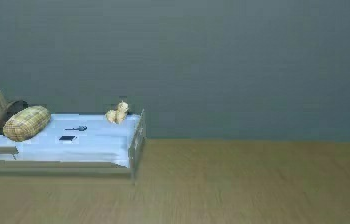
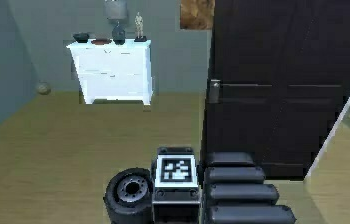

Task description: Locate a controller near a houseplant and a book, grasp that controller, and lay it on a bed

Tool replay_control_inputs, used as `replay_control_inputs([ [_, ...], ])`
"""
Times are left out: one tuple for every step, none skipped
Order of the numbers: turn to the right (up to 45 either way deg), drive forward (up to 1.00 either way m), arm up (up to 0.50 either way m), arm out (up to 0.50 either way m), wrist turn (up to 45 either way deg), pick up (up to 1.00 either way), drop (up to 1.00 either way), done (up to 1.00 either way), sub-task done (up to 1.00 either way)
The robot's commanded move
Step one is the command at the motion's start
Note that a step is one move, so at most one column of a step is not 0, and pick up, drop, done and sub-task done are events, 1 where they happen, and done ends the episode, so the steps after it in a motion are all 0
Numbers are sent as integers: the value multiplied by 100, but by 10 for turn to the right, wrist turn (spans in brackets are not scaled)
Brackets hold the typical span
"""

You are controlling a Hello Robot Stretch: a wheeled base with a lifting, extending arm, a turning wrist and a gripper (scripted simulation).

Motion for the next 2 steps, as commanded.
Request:
replay_control_inputs([
  [-450, 0, 0, 0, 0, 0, 0, 0, 0],
  [-60, 0, 0, 0, 0, 0, 0, 0, 0],
])
